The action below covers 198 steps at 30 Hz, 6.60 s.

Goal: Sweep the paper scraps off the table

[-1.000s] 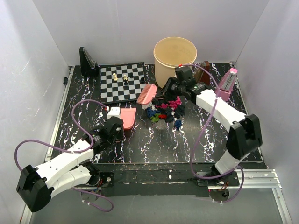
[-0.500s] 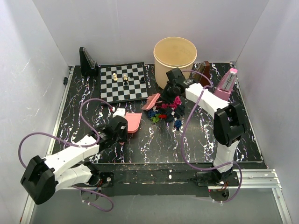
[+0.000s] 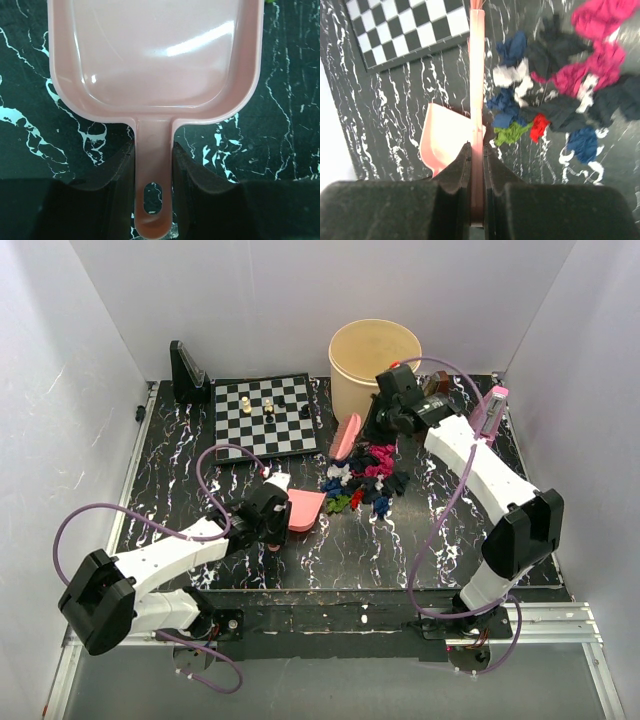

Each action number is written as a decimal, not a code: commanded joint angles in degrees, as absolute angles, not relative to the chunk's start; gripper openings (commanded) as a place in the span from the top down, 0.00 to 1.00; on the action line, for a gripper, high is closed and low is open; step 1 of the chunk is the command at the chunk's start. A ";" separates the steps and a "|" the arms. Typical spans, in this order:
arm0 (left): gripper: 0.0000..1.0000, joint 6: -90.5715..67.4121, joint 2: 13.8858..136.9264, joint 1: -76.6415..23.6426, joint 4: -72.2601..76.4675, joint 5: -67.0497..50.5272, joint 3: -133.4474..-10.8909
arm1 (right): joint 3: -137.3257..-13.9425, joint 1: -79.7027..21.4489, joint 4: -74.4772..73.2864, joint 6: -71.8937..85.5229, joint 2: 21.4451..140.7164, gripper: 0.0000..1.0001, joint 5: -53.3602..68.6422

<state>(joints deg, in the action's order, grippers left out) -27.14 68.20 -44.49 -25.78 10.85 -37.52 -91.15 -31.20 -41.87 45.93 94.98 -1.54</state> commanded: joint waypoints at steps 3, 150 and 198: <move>1.00 -25.75 68.20 -45.88 -28.91 8.97 -41.75 | -104.84 -31.20 -52.01 24.12 93.69 0.99 -15.18; 1.00 -23.88 124.09 -34.37 -39.74 -24.06 -143.53 | -64.25 -28.21 -42.45 26.81 56.69 0.99 -27.51; 1.00 -99.91 129.19 -27.51 23.97 -37.00 -113.12 | -62.93 -28.21 -42.36 27.51 53.70 0.99 -25.75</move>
<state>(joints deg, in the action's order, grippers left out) -92.64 131.72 -27.55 15.86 -37.08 -115.74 -62.87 -28.45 -44.75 26.85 55.09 -25.34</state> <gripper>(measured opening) 0.293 0.132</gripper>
